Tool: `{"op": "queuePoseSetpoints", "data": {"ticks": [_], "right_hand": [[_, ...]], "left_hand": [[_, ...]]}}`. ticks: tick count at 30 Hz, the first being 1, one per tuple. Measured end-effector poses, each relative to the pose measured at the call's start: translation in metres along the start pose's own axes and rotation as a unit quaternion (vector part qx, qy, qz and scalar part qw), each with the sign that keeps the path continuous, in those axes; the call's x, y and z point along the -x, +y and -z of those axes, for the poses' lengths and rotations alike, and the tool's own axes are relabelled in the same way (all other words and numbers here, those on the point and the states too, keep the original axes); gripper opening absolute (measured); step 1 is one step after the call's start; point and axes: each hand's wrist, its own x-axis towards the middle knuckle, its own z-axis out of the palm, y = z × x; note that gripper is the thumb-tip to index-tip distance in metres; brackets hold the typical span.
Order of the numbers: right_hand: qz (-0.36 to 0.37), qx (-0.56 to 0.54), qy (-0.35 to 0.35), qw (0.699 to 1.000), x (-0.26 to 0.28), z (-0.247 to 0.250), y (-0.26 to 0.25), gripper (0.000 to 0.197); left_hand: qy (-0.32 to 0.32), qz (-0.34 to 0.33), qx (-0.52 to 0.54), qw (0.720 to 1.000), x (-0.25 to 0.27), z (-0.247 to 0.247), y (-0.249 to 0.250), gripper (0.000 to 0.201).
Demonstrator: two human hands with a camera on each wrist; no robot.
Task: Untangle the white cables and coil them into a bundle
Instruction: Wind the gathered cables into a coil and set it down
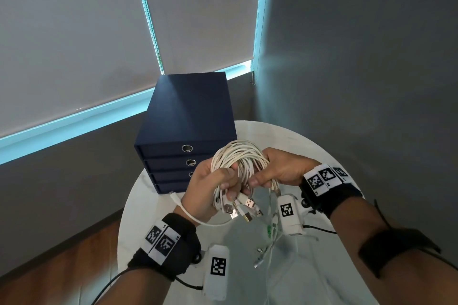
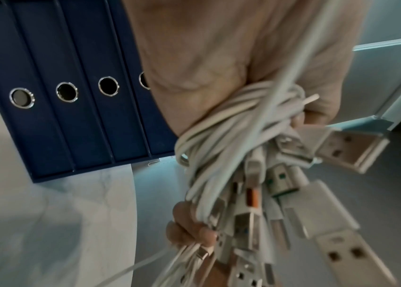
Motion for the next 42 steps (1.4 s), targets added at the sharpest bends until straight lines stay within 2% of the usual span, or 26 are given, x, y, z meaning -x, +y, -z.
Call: {"op": "queuePoseSetpoints", "data": {"ticks": [3, 8, 11, 13, 18, 22, 26, 30, 34, 37, 40, 42], "right_hand": [[-0.001, -0.027, 0.038, 0.999, 0.004, 0.0, 0.005, 0.023], [0.017, -0.101, 0.073, 0.992, 0.004, -0.007, 0.018, 0.008], [0.013, -0.129, 0.097, 0.987, 0.003, -0.017, 0.025, 0.018], [0.007, -0.136, 0.086, 0.987, 0.001, -0.022, 0.03, 0.021], [0.008, -0.066, 0.091, 0.994, 0.003, -0.02, 0.029, 0.016], [0.02, -0.052, 0.174, 0.983, 0.008, -0.003, 0.024, 0.029], [0.002, -0.002, 0.193, 0.981, 0.005, -0.007, 0.023, 0.022], [0.01, 0.007, 0.246, 0.969, -0.004, -0.022, 0.033, 0.03], [0.045, 0.044, 0.276, 0.959, -0.007, -0.036, 0.045, 0.019], [0.064, -0.012, 0.303, 0.951, -0.005, -0.037, 0.046, 0.003], [0.079, -0.042, 0.291, 0.952, -0.003, -0.03, 0.038, 0.029], [0.092, -0.027, 0.251, 0.963, -0.002, -0.025, 0.027, 0.035]], "left_hand": [[0.009, -0.005, 0.009, 1.0, -0.001, 0.003, 0.001, 0.014], [0.007, -0.011, 0.009, 1.0, -0.001, 0.002, 0.0, 0.011], [0.009, -0.013, 0.008, 1.0, -0.002, 0.003, -0.002, 0.009], [0.01, -0.013, 0.0, 1.0, -0.002, 0.005, -0.003, 0.009], [0.003, -0.014, -0.009, 1.0, -0.001, 0.006, -0.003, 0.008], [0.004, -0.009, -0.01, 1.0, 0.003, 0.005, 0.0, 0.009], [0.017, -0.006, 0.015, 1.0, 0.003, 0.004, 0.003, 0.009], [0.033, 0.0, 0.03, 0.999, -0.001, 0.001, 0.005, 0.009], [0.047, 0.007, 0.036, 0.998, -0.001, -0.003, 0.005, 0.002], [0.046, 0.004, 0.03, 0.998, 0.0, 0.002, 0.007, 0.007], [0.05, 0.004, 0.005, 0.999, 0.0, 0.007, 0.008, 0.001], [0.051, 0.014, -0.016, 0.998, 0.001, 0.009, 0.006, 0.007]]}}
